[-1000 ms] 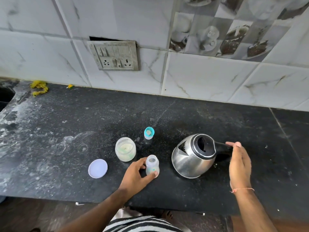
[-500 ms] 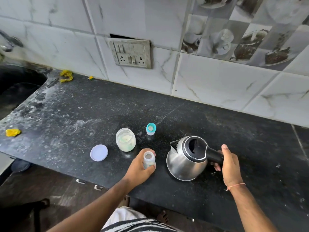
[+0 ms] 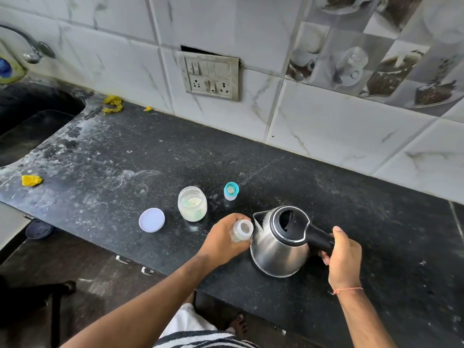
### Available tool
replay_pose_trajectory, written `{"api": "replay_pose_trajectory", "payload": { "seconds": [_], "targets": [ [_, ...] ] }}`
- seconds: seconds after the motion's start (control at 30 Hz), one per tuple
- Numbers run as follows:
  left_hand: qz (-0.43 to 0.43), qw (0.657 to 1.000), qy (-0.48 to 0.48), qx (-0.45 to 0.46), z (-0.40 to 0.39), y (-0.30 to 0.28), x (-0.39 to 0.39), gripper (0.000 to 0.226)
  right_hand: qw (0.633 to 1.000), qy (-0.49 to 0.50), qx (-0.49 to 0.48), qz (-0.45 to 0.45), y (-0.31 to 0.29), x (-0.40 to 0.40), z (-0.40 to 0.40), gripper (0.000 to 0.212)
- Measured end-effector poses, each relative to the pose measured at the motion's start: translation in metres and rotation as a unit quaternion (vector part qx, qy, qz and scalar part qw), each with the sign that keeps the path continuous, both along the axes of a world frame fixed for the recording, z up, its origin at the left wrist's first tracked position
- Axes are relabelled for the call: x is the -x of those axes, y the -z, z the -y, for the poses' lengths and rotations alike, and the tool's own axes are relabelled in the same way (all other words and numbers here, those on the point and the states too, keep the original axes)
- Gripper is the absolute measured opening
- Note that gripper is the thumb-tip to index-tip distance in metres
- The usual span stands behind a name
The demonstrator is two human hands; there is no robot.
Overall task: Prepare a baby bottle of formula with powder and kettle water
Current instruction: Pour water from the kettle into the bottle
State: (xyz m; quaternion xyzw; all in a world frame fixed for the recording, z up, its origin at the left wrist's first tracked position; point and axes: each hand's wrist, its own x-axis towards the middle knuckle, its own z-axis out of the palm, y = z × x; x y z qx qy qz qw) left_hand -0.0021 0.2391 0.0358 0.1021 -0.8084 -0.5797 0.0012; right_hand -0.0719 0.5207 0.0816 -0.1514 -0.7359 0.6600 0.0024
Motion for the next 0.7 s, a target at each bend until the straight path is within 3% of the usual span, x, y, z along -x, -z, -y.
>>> {"api": "replay_pose_trajectory", "payload": {
  "seconds": [0.2,0.43,0.7],
  "targets": [
    [0.016,1.0,-0.015,-0.017,0.001,0.002,0.008,0.045,1.0,-0.003,-0.02,0.001,-0.013,-0.005,0.003,0.046],
    [0.016,1.0,-0.012,-0.017,0.01,0.003,0.015,0.045,0.997,-0.047,-0.048,-0.025,-0.032,-0.01,0.009,0.069],
    [0.004,1.0,0.002,0.012,0.024,0.003,0.017,0.047,0.994,-0.048,-0.09,-0.036,-0.039,-0.012,0.022,0.069]
  ]
}}
